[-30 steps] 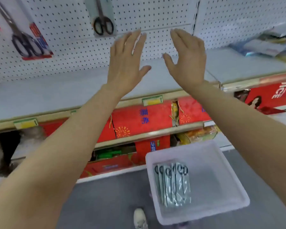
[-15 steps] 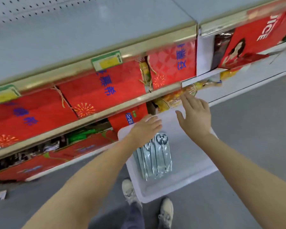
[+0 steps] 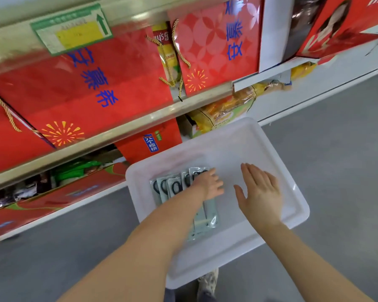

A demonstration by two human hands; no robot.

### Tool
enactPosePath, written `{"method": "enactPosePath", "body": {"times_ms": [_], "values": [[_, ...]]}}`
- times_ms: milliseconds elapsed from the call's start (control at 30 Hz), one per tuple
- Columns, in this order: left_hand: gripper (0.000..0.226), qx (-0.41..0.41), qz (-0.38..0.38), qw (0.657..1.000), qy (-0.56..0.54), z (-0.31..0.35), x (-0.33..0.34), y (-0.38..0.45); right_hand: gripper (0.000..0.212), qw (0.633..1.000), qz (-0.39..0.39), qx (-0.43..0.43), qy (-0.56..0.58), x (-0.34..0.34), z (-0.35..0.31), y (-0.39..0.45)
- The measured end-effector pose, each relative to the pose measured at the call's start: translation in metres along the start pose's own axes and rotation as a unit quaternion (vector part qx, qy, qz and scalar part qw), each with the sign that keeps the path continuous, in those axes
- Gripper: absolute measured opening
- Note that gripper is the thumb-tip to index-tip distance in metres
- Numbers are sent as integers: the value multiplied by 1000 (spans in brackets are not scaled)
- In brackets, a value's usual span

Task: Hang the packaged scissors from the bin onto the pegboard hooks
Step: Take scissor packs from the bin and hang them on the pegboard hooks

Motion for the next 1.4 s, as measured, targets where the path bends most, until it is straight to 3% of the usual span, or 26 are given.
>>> {"method": "enactPosePath", "body": {"times_ms": [33, 100, 167, 200, 300, 400, 500, 633, 700, 833, 933, 1067, 1167, 1267, 1400], "values": [[26, -13, -43, 998, -36, -6, 5, 2, 45, 1000, -3, 4, 2, 2, 0, -1], [8, -128, -24, 988, -83, -23, 5, -7, 45, 1000, -4, 10, 4, 5, 0, -4], [46, -6, -26, 985, -172, -16, -1, -15, 46, 1000, -5, 18, 5, 7, 0, -7], [58, -11, -13, 982, -187, -21, -4, -26, 48, 1000, -8, 24, 8, 8, -1, -8], [32, -141, 70, 931, -328, -45, -8, -53, 51, 999, -30, 37, 15, 16, -1, -13], [43, -233, 123, 870, -418, -59, 9, -88, 54, 997, -75, 15, 18, 33, -4, -21], [53, -340, 158, 793, -480, -70, 30, -131, 67, 977, -177, -114, 26, 60, -16, -29], [46, -403, 194, 640, -625, -63, 60, -175, 78, 858, -378, -345, -41, 103, -41, -35], [39, -417, 221, 561, -680, -55, 68, -187, 75, 818, -406, -394, -101, 119, -47, -28], [29, -435, 263, 416, -754, -34, 79, -197, 70, 791, -391, -435, -180, 136, -43, -17], [29, -441, 288, 331, -782, -22, 82, -201, 75, 784, -400, -430, -200, 136, -37, -8], [27, -450, 313, 286, -786, -12, 78, -210, 90, 824, -397, -369, -165, 130, -31, -2], [25, -436, 333, 247, -799, -6, 71, -219, 73, 841, -443, -284, -127, 130, -25, -12], [24, -429, 366, 197, -802, -6, 61, -235, 63, 869, -464, -174, -11, 113, -32, -14], [42, -471, 438, 157, -749, -19, 42, -272, 87, 917, -365, -32, 160, 70, -57, 13]]}}
Point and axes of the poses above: each hand's wrist, its own y-axis towards the middle knuckle, its own x-axis out of the palm, z = x × y, the point moved 4 cm from there along y, towards the middle knuckle, and after that the axes turned 11 degrees about y, right-handed, at the moved point
